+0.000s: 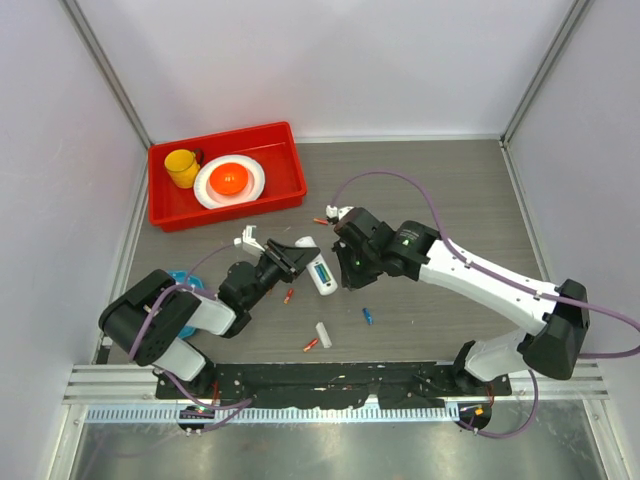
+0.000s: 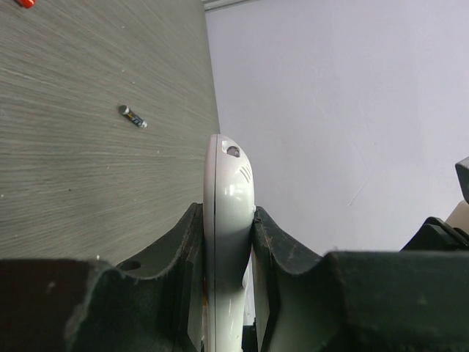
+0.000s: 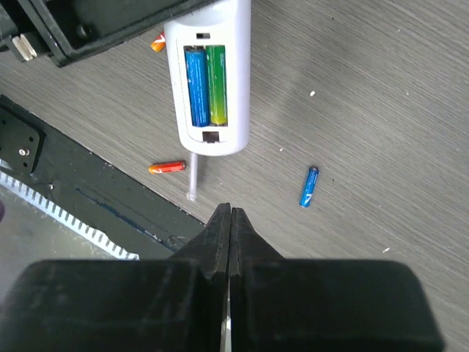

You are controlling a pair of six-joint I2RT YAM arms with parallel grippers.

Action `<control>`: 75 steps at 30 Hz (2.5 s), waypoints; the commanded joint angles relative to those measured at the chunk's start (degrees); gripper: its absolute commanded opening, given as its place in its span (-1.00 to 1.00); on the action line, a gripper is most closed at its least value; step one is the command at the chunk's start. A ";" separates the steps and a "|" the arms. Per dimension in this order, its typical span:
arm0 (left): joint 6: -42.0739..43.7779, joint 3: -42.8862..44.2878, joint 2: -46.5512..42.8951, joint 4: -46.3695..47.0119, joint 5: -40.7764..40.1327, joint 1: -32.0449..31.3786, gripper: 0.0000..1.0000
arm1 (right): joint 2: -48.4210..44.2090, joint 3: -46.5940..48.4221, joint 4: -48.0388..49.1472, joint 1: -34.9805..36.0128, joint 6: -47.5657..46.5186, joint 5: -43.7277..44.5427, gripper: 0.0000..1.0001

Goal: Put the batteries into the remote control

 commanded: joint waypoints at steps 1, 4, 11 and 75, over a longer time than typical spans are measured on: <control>1.46 -0.20 -0.87 14.73 -1.50 -0.52 -0.99 | 0.60 2.91 4.49 0.47 0.69 1.12 -0.99; 1.55 -0.64 -1.13 14.73 -1.58 -0.61 -0.99 | 0.95 3.43 5.29 0.47 1.31 2.87 -0.99; 2.78 -1.34 -4.20 14.38 -5.10 -0.52 -0.99 | -0.80 -0.33 6.96 0.47 1.92 8.76 -0.98; 6.65 -13.65 -63.89 -38.62 -8.96 4.14 -1.00 | 11.41 -25.48 31.31 21.74 18.98 8.50 0.23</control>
